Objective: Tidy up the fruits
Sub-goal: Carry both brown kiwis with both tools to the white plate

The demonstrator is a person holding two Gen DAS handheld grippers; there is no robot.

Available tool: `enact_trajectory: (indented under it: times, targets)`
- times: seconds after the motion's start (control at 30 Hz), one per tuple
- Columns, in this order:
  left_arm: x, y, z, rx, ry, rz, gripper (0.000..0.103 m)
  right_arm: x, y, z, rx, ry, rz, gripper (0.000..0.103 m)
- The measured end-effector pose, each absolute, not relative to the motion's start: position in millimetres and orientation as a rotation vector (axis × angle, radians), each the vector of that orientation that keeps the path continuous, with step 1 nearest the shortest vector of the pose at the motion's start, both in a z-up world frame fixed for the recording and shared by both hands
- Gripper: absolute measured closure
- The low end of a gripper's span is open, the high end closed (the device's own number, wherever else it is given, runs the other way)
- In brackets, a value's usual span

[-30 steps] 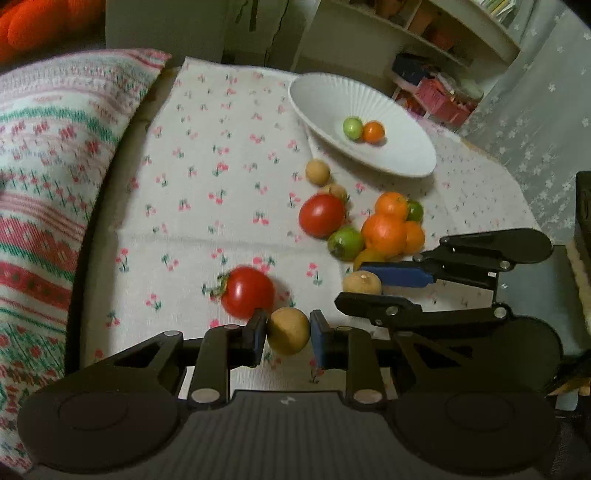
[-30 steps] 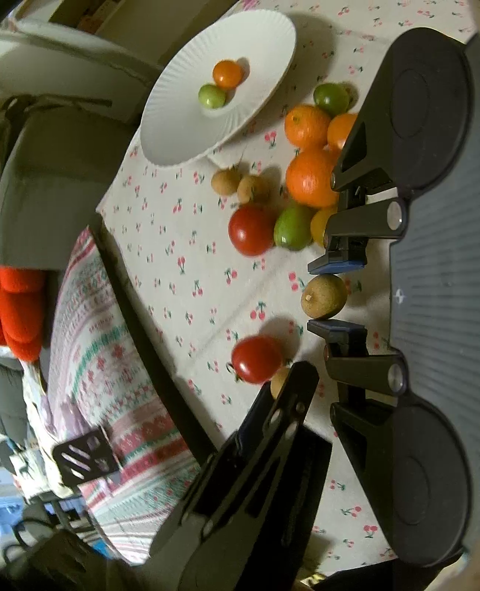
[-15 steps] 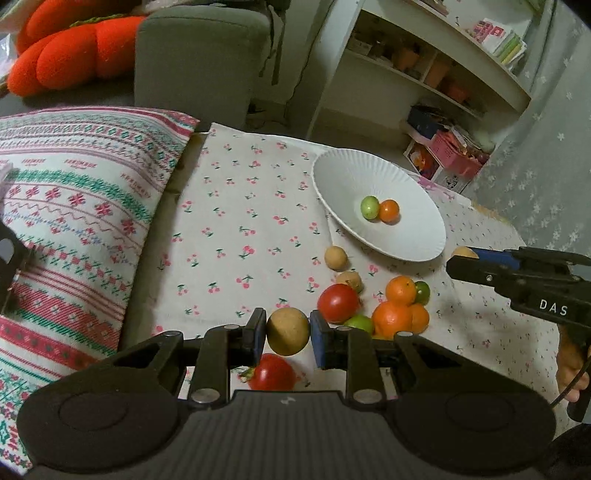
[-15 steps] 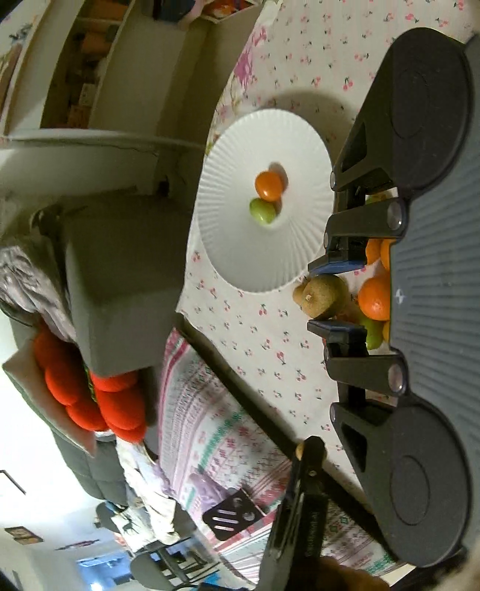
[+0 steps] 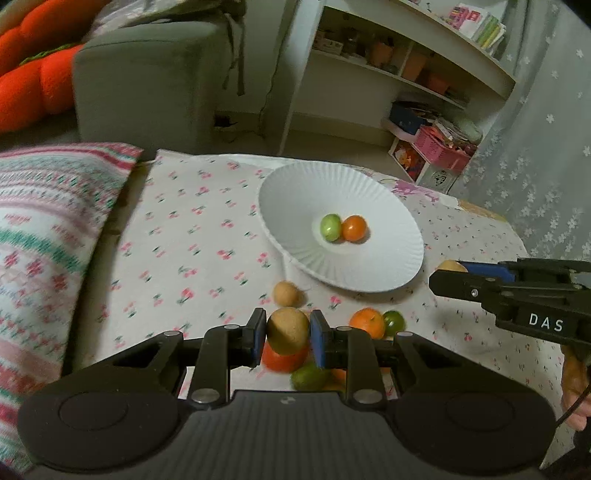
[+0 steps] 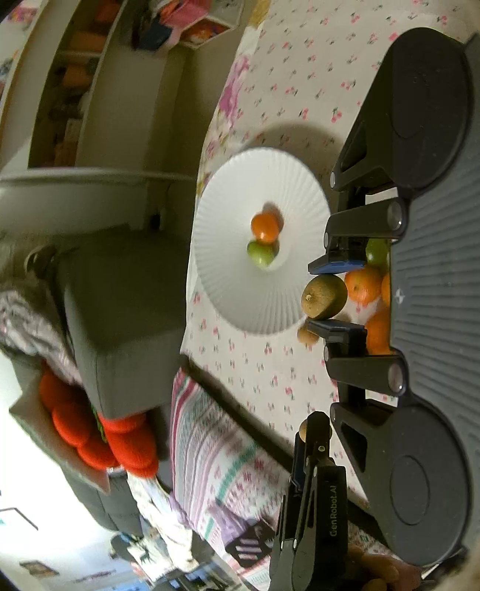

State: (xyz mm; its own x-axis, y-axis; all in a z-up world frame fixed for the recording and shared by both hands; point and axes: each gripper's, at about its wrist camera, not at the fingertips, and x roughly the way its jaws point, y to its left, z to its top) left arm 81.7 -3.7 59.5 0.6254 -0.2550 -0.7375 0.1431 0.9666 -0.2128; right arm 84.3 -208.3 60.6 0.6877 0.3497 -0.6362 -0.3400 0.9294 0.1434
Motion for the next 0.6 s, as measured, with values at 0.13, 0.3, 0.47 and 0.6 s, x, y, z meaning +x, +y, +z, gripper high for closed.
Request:
enact_trajectory:
  times: [0.13, 0.3, 0.47, 0.6]
  targets:
    - [93.9, -20.4, 54.2, -0.109, 0.859, -0.232, 0.091, 92.2, -221.0, 55.9, 0.046, 0.731, 0.327, 0.08]
    - [106.1, -38.5, 47.6, -0.083, 0.854, -0.232, 0.091, 98.4, -223.0, 45.0, 0.044, 0.759, 0.299, 0.08]
    - [116.4, -52.8, 45.3, -0.05, 0.848, -0.241, 0.092, 101.6, -220.1, 43.7, 0.009, 0.749, 0.279, 0.08]
    - [125.4, -63.7, 42.6, -0.01, 0.829, -0.249, 0.092, 107.0, -215.7, 39.7, -0.03, 0.743, 0.267, 0.08]
